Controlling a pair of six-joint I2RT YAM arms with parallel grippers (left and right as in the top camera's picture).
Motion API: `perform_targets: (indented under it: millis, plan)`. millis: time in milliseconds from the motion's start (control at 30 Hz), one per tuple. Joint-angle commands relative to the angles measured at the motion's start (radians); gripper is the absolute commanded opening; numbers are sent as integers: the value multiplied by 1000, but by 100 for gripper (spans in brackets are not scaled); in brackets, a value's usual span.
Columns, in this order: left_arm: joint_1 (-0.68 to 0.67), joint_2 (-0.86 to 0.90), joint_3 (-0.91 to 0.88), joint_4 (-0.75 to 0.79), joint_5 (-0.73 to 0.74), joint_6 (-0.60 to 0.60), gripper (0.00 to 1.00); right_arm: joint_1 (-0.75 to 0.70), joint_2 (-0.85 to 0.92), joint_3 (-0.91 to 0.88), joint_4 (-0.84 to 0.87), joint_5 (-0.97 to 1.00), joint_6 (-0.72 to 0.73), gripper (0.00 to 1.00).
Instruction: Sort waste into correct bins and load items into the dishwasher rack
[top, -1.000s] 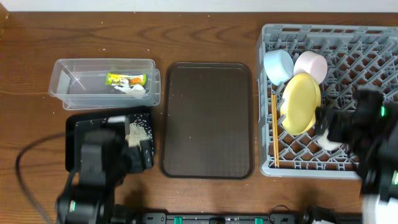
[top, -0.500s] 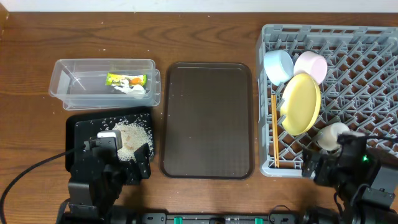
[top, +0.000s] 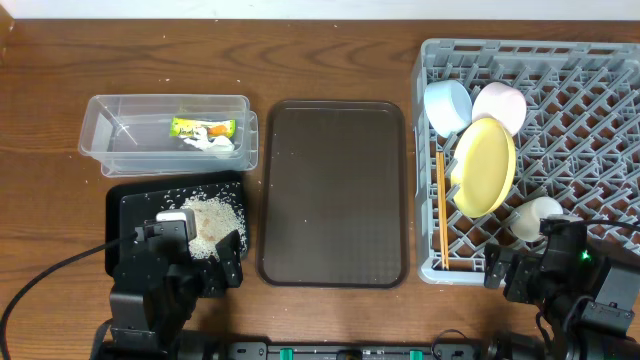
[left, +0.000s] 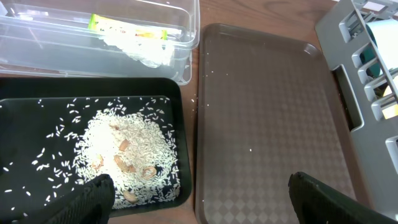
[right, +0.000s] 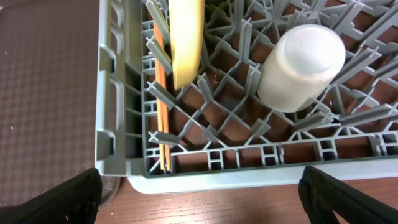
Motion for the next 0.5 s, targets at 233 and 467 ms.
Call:
perform_targets:
  millis: [233,467]
  plan:
    - [2,-1,-7,4,9,-9,92,106,-189,-173,428,-47,-19,99]
    - [2,-1,-7,4,9,-9,92,205,-415,-450,824,-46,-19,99]
